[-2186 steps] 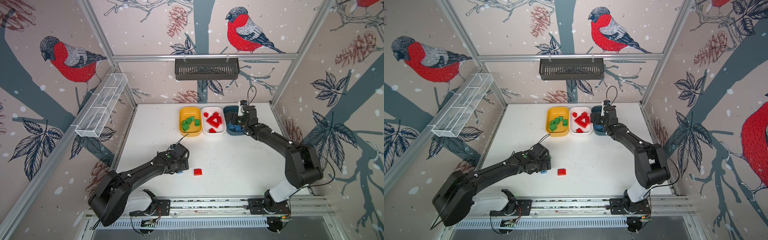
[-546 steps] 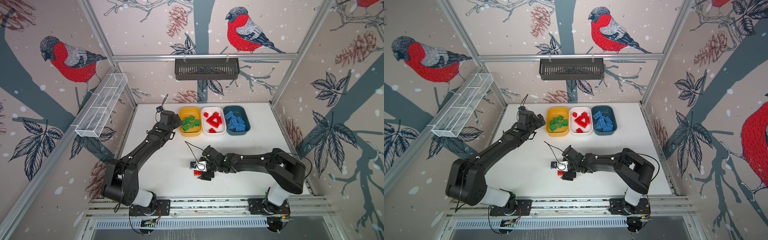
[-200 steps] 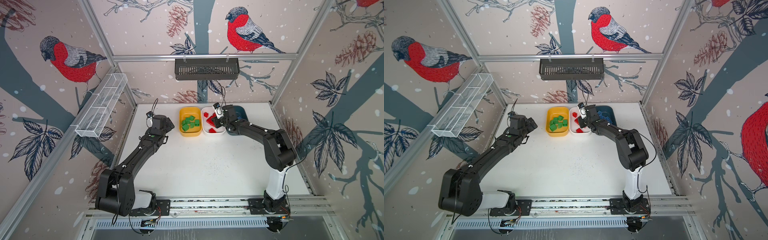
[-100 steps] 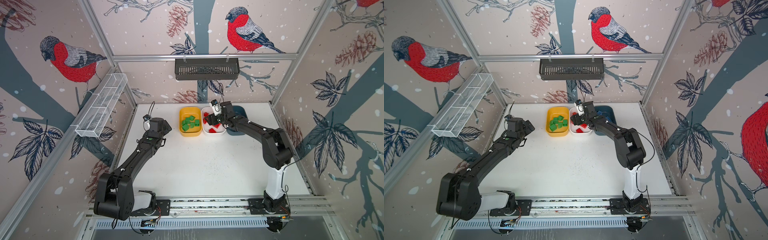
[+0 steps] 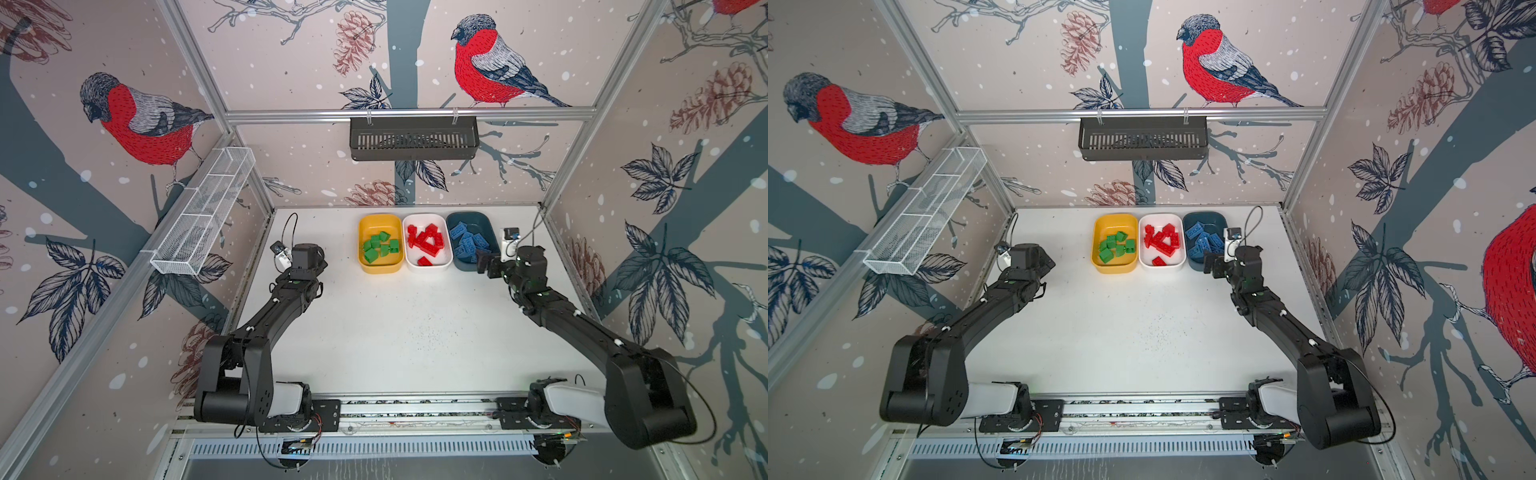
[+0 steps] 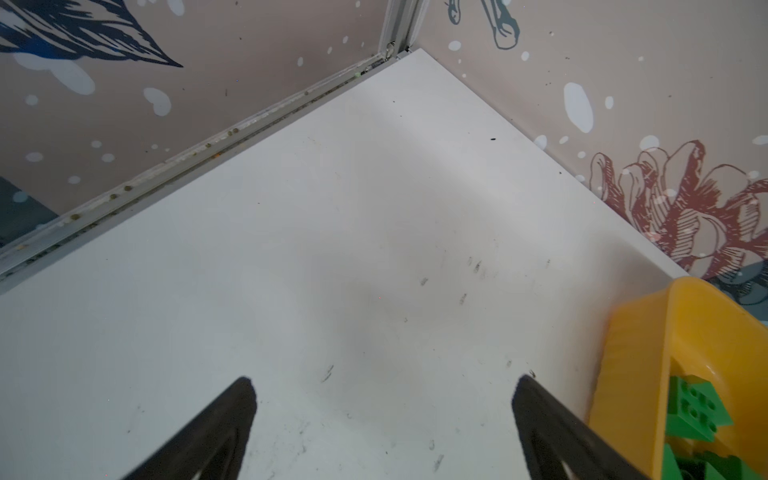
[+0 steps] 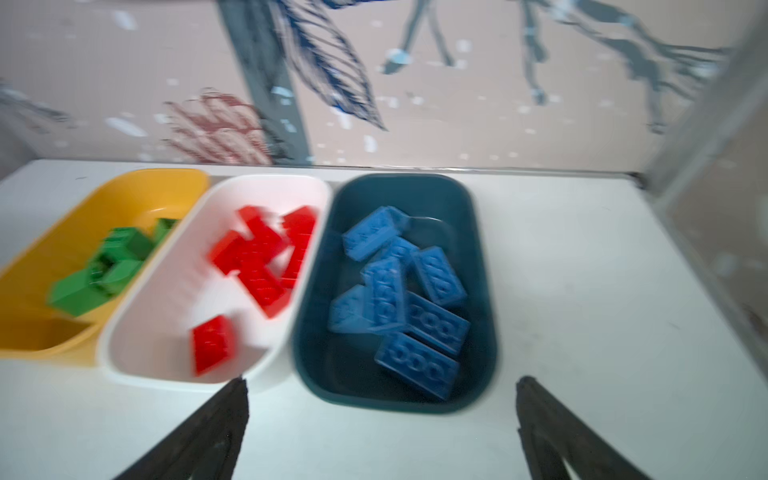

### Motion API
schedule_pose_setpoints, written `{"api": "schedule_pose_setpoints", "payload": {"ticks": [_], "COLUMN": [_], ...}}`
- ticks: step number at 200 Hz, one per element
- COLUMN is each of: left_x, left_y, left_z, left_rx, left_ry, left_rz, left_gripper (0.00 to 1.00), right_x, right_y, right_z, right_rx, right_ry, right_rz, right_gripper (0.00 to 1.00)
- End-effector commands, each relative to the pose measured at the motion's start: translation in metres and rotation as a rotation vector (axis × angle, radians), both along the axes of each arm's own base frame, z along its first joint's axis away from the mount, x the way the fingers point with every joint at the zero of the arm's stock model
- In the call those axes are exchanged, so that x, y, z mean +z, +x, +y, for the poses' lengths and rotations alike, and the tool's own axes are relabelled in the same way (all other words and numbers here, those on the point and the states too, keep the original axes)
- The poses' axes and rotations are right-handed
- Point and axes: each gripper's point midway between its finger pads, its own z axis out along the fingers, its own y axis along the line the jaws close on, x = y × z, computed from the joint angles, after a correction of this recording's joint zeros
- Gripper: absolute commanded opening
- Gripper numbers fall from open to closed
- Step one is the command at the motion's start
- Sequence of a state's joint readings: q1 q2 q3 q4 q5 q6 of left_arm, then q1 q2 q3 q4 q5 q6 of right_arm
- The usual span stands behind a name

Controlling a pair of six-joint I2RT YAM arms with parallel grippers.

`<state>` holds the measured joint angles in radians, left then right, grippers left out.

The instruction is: Sort the legos into containers by color

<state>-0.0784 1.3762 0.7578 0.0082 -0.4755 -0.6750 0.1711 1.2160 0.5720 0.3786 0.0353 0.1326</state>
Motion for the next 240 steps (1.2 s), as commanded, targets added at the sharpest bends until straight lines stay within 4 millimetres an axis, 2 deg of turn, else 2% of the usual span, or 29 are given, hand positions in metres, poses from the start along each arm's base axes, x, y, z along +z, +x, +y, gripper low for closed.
{"api": "schedule_pose_setpoints", "payload": {"ticks": [1, 20, 53, 76, 87, 112, 125, 140, 155, 175, 205, 215, 227, 240], "left_x": [0.010, 0.002, -0.010, -0.018, -0.019, -0.018, -0.015, -0.010, -0.007, 0.001, 0.002, -0.006, 0.000, -0.006], "left_y": [0.001, -0.001, 0.001, 0.005, 0.007, 0.010, 0.012, 0.011, 0.007, 0.003, -0.005, -0.011, -0.015, -0.012], "left_z": [0.024, 0.032, 0.031, 0.025, 0.024, 0.021, 0.019, 0.019, 0.019, 0.012, -0.007, -0.013, -0.013, -0.013], "left_rx": [0.077, 0.076, 0.001, -0.055, -0.066, -0.100, -0.124, -0.134, -0.136, -0.182, -0.288, -0.328, -0.320, -0.322], "left_ry": [0.141, 0.195, 0.277, 0.301, 0.308, 0.337, 0.357, 0.387, 0.417, 0.433, 0.457, 0.444, 0.477, 0.459], "left_rz": [-0.028, -0.002, -0.022, -0.045, -0.058, -0.079, -0.090, -0.117, -0.165, -0.243, -0.330, -0.329, -0.388, -0.340], "left_gripper": [0.97, 0.97, 0.97, 0.97, 0.97, 0.97, 0.97, 0.97, 0.98, 0.98, 0.99, 0.99, 0.99, 0.99], "right_x": [0.009, -0.011, -0.040, -0.036, -0.040, -0.045, -0.041, -0.059, -0.049, -0.054, -0.054, -0.053, -0.054, -0.054], "right_y": [-0.007, -0.016, -0.024, -0.022, -0.018, -0.026, -0.028, -0.012, -0.017, -0.014, -0.014, -0.014, -0.014, -0.014], "right_z": [-0.066, -0.101, -0.123, -0.116, -0.110, -0.083, -0.076, -0.084, -0.084, -0.084, -0.084, -0.085, -0.084, -0.084], "right_rx": [-0.294, -0.406, -0.488, -0.439, -0.404, -0.260, -0.219, -0.265, -0.279, -0.285, -0.286, -0.288, -0.285, -0.286], "right_ry": [0.036, 0.061, 0.027, 0.003, -0.006, -0.038, -0.052, -0.054, -0.063, -0.064, -0.062, -0.064, -0.063, -0.063], "right_rz": [-0.121, -0.112, -0.131, -0.206, -0.189, -0.259, -0.307, -0.171, -0.243, -0.195, -0.197, -0.203, -0.198, -0.199], "right_gripper": [0.99, 0.99, 1.00, 1.00, 0.99, 0.99, 1.00, 0.99, 1.00, 0.99, 1.00, 1.00, 1.00, 0.99]}}
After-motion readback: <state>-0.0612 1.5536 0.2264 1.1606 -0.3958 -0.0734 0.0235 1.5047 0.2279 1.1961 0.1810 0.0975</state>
